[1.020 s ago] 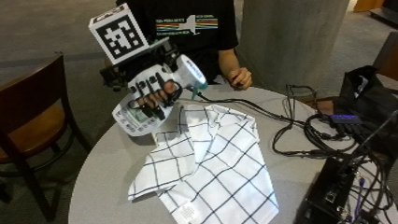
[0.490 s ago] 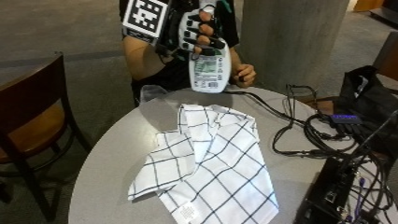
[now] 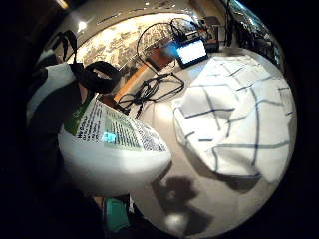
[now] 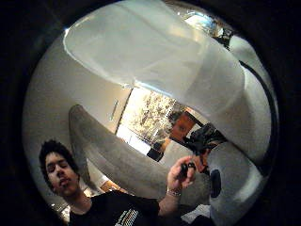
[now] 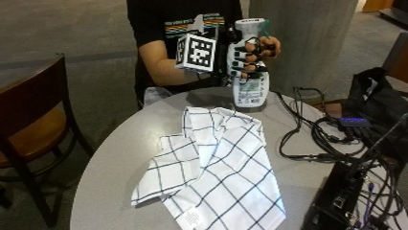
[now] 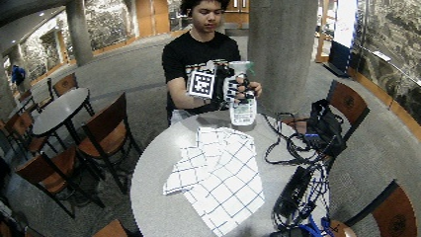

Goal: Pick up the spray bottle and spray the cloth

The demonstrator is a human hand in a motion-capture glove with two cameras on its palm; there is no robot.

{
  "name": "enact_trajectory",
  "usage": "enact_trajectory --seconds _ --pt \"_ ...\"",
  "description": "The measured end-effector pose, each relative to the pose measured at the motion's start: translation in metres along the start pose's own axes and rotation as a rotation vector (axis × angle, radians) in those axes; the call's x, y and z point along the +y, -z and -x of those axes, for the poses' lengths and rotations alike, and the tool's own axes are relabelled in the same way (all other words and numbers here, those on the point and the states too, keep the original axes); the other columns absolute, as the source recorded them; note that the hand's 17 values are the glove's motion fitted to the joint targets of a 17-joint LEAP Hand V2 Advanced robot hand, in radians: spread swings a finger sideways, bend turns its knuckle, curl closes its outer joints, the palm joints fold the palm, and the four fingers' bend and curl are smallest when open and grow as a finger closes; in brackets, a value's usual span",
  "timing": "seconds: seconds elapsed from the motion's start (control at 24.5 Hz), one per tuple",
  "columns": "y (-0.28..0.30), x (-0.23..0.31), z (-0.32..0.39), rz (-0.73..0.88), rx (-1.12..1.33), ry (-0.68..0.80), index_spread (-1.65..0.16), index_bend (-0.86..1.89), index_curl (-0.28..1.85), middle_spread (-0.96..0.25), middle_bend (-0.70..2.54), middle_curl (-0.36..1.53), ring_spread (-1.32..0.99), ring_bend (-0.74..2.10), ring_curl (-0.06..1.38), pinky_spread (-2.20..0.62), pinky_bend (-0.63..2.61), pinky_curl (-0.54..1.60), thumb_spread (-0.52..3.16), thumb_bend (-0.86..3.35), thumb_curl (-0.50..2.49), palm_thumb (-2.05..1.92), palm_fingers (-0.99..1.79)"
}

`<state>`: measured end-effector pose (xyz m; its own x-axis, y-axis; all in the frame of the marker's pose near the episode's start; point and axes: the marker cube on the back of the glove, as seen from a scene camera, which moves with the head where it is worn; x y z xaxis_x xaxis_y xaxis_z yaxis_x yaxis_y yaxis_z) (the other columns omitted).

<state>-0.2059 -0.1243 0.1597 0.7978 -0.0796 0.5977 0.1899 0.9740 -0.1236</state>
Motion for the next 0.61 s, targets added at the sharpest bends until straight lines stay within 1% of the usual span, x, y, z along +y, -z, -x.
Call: enact_trajectory --seconds 0.29,0.61 --pt "-0.027 0.018 -0.005 0.031 -0.032 -0.032 -0.18 0.18 0.58 -0.12 0.44 0.52 -0.11 0.32 0.39 0.01 0.23 0.37 0.29 -0.03 0.78 1.04 1.18" --pt "-0.031 0.03 -0.009 0.029 -0.025 -0.022 -0.18 0.17 0.57 -0.12 0.43 0.51 -0.11 0.32 0.39 0.02 0.23 0.37 0.35 -0.04 0.76 1.03 1.17"
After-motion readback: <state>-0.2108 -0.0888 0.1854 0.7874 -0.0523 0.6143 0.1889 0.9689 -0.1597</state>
